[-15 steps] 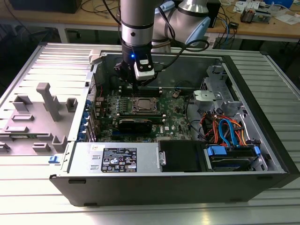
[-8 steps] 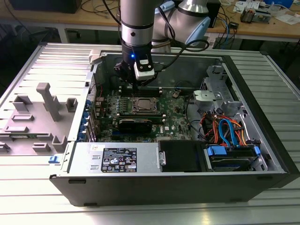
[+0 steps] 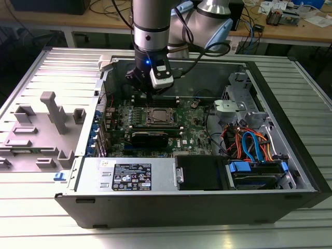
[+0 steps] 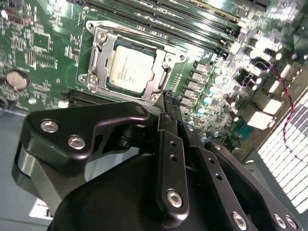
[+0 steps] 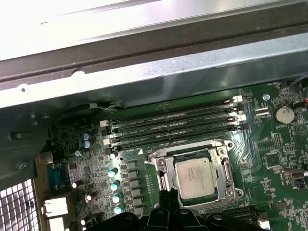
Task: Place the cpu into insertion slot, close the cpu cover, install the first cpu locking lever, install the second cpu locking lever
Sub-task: 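Install the first cpu locking lever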
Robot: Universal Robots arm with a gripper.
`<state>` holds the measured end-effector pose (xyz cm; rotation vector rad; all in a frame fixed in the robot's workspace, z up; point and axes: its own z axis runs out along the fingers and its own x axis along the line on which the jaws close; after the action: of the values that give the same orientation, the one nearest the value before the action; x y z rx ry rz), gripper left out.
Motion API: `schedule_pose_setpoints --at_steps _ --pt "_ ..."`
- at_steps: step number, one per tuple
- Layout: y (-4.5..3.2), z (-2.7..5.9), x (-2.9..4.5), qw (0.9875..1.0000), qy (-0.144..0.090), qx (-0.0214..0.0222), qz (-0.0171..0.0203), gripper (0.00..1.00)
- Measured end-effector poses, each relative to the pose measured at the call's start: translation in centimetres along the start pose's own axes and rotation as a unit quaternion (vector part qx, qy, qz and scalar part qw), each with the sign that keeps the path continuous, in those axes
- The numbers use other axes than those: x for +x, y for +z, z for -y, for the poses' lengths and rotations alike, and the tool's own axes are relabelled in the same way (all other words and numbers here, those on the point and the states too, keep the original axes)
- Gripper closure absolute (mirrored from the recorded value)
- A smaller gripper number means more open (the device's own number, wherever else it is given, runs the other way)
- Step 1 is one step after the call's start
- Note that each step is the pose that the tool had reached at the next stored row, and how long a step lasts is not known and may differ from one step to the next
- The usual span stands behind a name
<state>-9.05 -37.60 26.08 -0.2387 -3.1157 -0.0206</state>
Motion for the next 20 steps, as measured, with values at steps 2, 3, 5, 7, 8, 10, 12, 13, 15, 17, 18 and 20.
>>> schedule_pose_setpoints --at_steps 2,3,5,7,8,10,12,13,15,17,18,20 --pt "0.03 0.0 0.0 0.9995 -0.033 0.0006 -0.0004 0.89" --pt "0.05 0.0 0.0 0.9992 -0.04 0.0007 -0.0005 0.89" --pt "0.1 0.0 0.02 0.9986 -0.054 0.0009 -0.0006 0.89" --pt "0.15 0.03 0.2 0.9979 -0.064 0.0011 -0.0007 0.89" --pt "0.15 0.06 0.36 0.9978 -0.066 0.0011 -0.0008 0.89" --pt "0.16 0.13 0.87 0.9977 -0.067 0.0011 -0.0008 0.89" --pt "0.18 0.22 1.42 0.9975 -0.07 0.0012 -0.0008 0.89" --pt "0.18 0.22 1.46 0.9973 -0.073 0.0012 -0.0009 0.89" --pt "0.18 0.23 1.48 0.9958 -0.092 0.0016 -0.0011 0.89" --pt "0.18 0.23 1.48 0.9938 -0.111 0.0021 -0.0014 0.89" --pt "0.21 0.21 1.52 0.9929 -0.119 0.0021 -0.0013 0.89" --pt "0.21 0.12 1.55 0.9929 -0.119 0.0021 -0.0014 0.89"
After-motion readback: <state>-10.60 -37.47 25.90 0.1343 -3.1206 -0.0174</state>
